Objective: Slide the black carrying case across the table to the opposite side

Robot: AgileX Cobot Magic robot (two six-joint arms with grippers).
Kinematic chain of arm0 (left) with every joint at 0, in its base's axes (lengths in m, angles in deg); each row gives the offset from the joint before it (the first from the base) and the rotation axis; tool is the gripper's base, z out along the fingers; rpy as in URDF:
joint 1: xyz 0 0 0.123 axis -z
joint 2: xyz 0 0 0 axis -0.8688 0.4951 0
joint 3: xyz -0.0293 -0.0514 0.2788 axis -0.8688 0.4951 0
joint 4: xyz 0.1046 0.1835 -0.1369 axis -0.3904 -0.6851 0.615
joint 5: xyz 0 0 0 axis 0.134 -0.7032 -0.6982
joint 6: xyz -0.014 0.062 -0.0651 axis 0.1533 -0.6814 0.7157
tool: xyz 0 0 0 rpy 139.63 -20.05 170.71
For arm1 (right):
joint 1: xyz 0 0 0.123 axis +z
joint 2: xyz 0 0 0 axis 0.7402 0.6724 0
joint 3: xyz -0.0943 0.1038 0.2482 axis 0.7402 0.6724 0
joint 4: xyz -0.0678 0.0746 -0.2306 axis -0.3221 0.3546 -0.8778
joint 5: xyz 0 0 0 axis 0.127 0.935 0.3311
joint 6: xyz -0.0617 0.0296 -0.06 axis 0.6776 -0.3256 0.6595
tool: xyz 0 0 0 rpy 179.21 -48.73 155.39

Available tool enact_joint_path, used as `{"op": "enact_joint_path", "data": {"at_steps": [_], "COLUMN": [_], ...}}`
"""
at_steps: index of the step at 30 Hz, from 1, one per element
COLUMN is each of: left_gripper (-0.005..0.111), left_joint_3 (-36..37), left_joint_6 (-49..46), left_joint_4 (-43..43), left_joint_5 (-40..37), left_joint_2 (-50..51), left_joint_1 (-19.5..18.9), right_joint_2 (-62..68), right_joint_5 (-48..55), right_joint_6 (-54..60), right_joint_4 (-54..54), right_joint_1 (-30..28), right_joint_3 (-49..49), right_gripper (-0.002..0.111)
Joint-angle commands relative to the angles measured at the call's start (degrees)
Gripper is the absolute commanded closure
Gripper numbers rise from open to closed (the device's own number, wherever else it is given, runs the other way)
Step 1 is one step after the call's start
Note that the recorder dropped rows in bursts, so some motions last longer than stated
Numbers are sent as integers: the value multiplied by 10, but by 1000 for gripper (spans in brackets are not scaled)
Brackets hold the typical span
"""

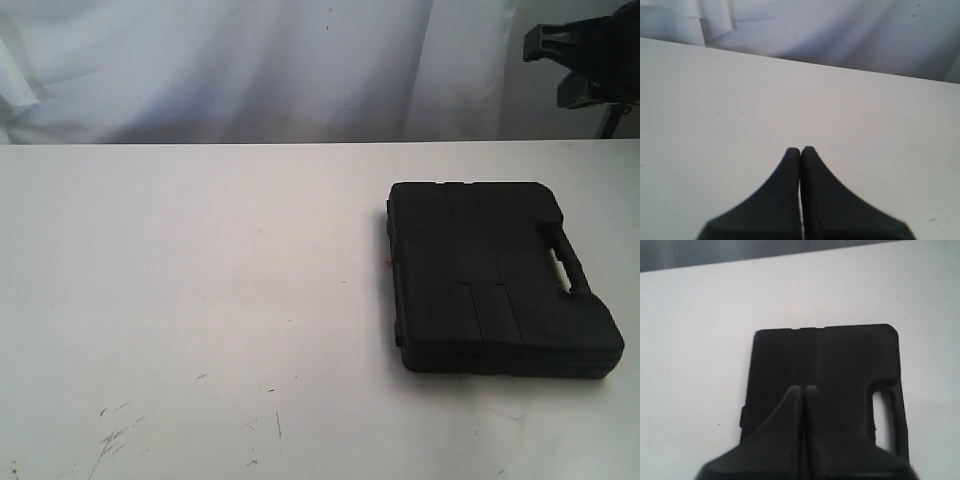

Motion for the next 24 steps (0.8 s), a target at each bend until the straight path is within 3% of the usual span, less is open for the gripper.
{"op": "enact_joint_path", "data": {"at_steps": [1,7,12,21,24], "left_gripper": [107,107,107,107,107], "left_joint_3": [3,3,3,3,3], "left_joint_6": [0,0,1,-1,-1], "left_joint_4": [-1,-1,-1,-1,-1], "left_joint_5": [1,1,1,1,1], "left_joint_2": [-2,-2,-2,-2,-2], "left_joint_1": [3,3,3,3,3], "right_joint_2": [-93,-200,-271,-343,-400], "right_joint_5": [-78,-93,-26,-28,-34], "right_joint_6": [0,-4,-56,-52,-52], "right_joint_4": [6,6,5,-4,-9], "right_joint_1": [21,39,39,38,20], "right_joint_3": [93,167,173,176,218], "right_gripper": [108,108,108,108,108]}}
